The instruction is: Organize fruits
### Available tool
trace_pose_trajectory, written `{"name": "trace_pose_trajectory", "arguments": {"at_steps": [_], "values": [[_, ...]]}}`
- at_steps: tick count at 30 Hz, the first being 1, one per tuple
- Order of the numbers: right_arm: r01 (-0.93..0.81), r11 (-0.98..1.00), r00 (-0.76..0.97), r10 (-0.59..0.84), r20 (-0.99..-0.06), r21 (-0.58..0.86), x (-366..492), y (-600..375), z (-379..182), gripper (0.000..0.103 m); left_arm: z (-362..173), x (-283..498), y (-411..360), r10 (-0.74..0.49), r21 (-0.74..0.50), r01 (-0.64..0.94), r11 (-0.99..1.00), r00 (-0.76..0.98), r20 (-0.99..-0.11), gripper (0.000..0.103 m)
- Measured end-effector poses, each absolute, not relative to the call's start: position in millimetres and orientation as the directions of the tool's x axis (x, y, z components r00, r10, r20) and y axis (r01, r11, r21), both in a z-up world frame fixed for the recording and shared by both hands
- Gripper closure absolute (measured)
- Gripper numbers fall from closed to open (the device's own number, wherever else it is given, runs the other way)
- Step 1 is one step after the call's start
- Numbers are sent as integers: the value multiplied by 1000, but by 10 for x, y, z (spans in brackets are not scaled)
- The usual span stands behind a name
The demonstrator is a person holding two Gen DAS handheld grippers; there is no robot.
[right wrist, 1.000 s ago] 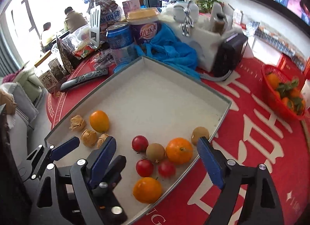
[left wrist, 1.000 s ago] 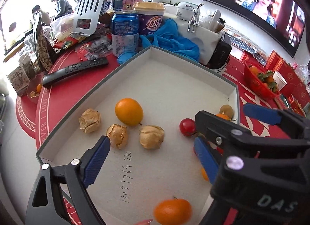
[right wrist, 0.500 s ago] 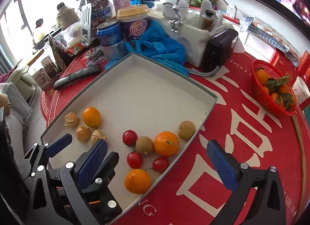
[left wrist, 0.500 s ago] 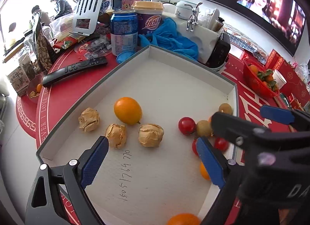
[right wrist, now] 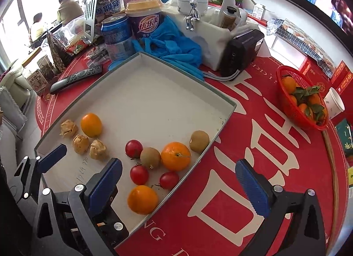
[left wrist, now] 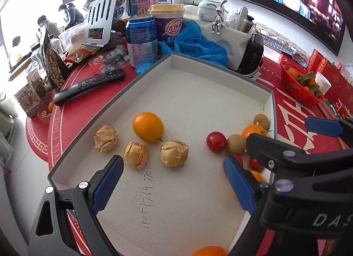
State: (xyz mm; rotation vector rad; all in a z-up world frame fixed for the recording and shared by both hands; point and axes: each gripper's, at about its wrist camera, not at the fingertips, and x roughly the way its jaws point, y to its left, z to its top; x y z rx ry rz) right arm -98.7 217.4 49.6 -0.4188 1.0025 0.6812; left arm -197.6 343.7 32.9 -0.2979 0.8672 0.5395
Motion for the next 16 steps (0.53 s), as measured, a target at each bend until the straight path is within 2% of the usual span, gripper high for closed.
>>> {"name": "trace_pose_trajectory", "arguments": {"at_steps": [16], "values": [[-692, 721, 356, 314, -880, -23, -987, 2163, 431, 0, 342, -1991, 3425, 345, -26, -566, 824, 537, -770, 9]]}}
